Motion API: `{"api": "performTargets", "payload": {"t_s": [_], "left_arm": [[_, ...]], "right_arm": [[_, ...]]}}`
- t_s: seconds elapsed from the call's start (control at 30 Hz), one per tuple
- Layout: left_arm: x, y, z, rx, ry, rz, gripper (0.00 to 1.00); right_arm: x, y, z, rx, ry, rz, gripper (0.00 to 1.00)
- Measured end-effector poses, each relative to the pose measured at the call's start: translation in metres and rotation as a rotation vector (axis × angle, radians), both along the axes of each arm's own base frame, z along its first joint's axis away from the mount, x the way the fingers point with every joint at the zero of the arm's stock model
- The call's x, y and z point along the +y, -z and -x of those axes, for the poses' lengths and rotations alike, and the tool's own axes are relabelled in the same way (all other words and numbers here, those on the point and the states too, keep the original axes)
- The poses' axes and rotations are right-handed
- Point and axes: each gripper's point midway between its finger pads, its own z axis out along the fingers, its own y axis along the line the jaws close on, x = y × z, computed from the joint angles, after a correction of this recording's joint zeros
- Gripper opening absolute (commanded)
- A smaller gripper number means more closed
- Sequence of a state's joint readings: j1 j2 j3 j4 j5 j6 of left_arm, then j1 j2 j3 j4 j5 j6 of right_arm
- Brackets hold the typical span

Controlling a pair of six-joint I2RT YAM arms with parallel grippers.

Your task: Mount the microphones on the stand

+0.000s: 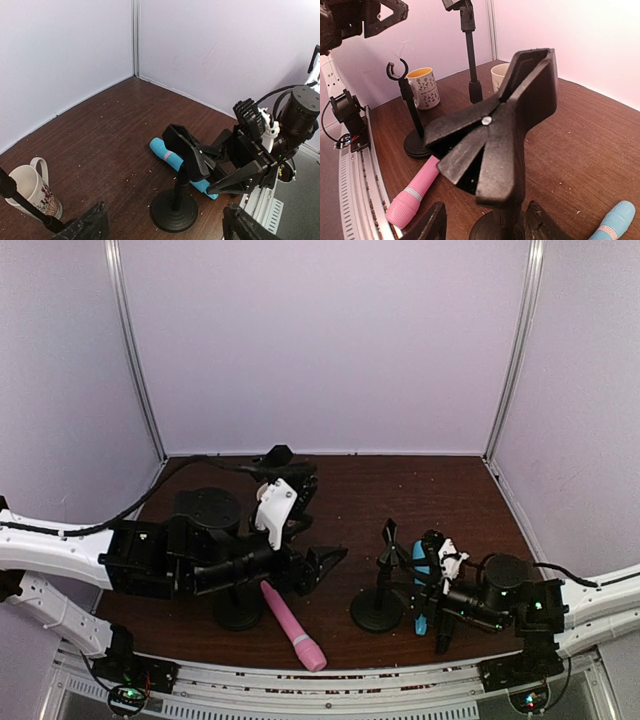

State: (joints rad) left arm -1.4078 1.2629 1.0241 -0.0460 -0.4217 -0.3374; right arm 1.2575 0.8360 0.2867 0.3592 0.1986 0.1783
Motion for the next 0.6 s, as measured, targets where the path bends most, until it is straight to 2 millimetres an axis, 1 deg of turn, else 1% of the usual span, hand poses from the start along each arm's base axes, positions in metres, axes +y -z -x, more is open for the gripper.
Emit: {"api": "performTargets", "payload": {"t_s": [0.07,0.2,0.27,0.37,0.5,0.6], "left_arm": [[0.004,-0.003,0.001,0.008,-0.003,0.016,0.8],[0.012,-0.002,0.002,0.02,-0.008,0.025,0.79],[0.014,-0.001,0.002,0.024,-0.009,0.024,0.79],[0.015,-0.001,0.002,0.026,-0.011,0.026,0.79],[0.016,0.0,0.002,0.028,-0.011,0.022,0.79],[0.016,0.001,0.003,0.028,-0.011,0.02,0.79]], "right_arm": [[0.001,0.002,-0.003,-0.013,0.021,0.005,0.51],[0.0,-0.002,-0.009,-0.041,0.068,-0.014,0.51],[0.0,-0.004,-0.013,-0.057,0.094,-0.021,0.51],[0.001,-0.002,-0.018,-0.075,0.118,-0.01,0.51],[0.005,0.009,-0.023,-0.087,0.135,0.028,0.44],[0.007,0.012,-0.025,-0.094,0.142,0.035,0.42]]}}
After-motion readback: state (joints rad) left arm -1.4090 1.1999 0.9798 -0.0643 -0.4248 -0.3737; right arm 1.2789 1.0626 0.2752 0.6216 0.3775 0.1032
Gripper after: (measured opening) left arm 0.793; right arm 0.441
